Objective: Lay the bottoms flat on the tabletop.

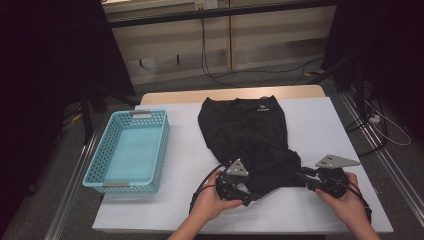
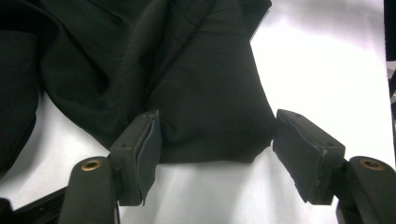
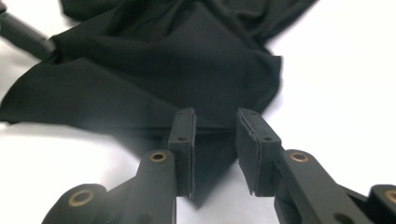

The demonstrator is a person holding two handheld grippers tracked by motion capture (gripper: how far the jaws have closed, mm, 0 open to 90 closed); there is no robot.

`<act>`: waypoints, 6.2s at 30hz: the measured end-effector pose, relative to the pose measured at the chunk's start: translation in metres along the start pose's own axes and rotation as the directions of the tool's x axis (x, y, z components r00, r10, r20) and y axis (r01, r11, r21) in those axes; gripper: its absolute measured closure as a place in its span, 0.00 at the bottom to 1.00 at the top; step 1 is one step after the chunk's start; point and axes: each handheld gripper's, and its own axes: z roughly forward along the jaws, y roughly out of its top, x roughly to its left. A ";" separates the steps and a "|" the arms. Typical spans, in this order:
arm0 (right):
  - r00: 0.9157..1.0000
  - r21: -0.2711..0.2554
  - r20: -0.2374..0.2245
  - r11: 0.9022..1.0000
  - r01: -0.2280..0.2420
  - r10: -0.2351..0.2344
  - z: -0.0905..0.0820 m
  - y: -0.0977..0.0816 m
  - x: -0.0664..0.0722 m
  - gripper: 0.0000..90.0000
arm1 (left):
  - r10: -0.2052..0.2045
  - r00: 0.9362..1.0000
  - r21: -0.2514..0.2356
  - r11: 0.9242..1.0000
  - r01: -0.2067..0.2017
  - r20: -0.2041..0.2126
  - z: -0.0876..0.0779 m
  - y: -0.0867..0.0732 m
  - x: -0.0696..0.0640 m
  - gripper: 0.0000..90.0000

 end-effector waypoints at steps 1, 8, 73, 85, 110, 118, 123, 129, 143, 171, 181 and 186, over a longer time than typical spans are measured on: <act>1.000 0.000 0.004 1.000 -0.009 0.009 0.001 0.000 -0.002 0.75 | 0.003 1.000 0.007 1.000 -0.003 -0.001 -0.001 0.000 0.000 0.36; 1.000 0.039 0.007 0.999 -0.017 0.016 0.006 -0.005 -0.008 0.77 | 0.014 1.000 -0.004 1.000 -0.014 0.020 -0.001 0.004 -0.006 0.39; 0.975 -0.010 -0.219 0.999 0.038 -0.039 -0.018 -0.008 0.018 0.70 | -0.131 0.991 -0.107 0.986 0.126 -0.038 -0.029 0.012 0.031 0.36; 0.969 0.035 -0.238 0.996 0.079 -0.068 0.021 -0.002 0.034 0.76 | -0.150 0.988 -0.094 0.985 0.146 -0.043 -0.024 0.008 0.035 0.34; 0.928 -0.024 -0.338 0.987 0.161 -0.160 -0.004 -0.002 0.065 0.77 | -0.147 0.988 -0.082 0.986 0.142 -0.054 -0.028 0.008 0.036 0.33; 0.981 0.018 -0.167 0.994 0.107 -0.103 0.003 -0.004 0.045 0.63 | -0.158 0.986 -0.088 0.984 0.153 -0.059 -0.028 0.006 0.038 0.31; 0.996 0.031 -0.059 0.997 0.076 -0.074 -0.001 -0.007 0.031 0.62 | -0.151 0.987 -0.082 0.986 0.145 -0.061 -0.028 0.007 0.037 0.31; 0.999 0.075 0.033 0.997 0.035 -0.038 -0.001 -0.012 0.019 0.63 | -0.127 0.989 -0.060 0.991 0.123 -0.075 -0.025 0.006 0.036 0.28; 1.000 0.068 0.017 0.998 -0.008 0.006 -0.004 -0.009 0.003 1.00 | -0.120 0.989 -0.060 0.991 0.115 -0.089 -0.026 0.006 0.036 0.27; 1.000 0.076 0.022 0.997 -0.007 0.006 0.000 -0.013 -0.003 1.00 | -0.074 0.985 -0.008 0.997 0.074 -0.155 0.002 0.007 0.026 0.74; 0.997 0.043 0.068 0.999 -0.023 0.020 -0.009 -0.011 -0.013 1.00 | -0.100 0.992 -0.029 0.995 0.098 -0.078 -0.001 0.014 0.022 1.00; 0.995 0.035 0.092 0.999 -0.040 0.036 -0.008 -0.012 -0.021 1.00 | -0.124 0.991 -0.074 0.990 0.119 -0.054 -0.004 0.017 0.023 1.00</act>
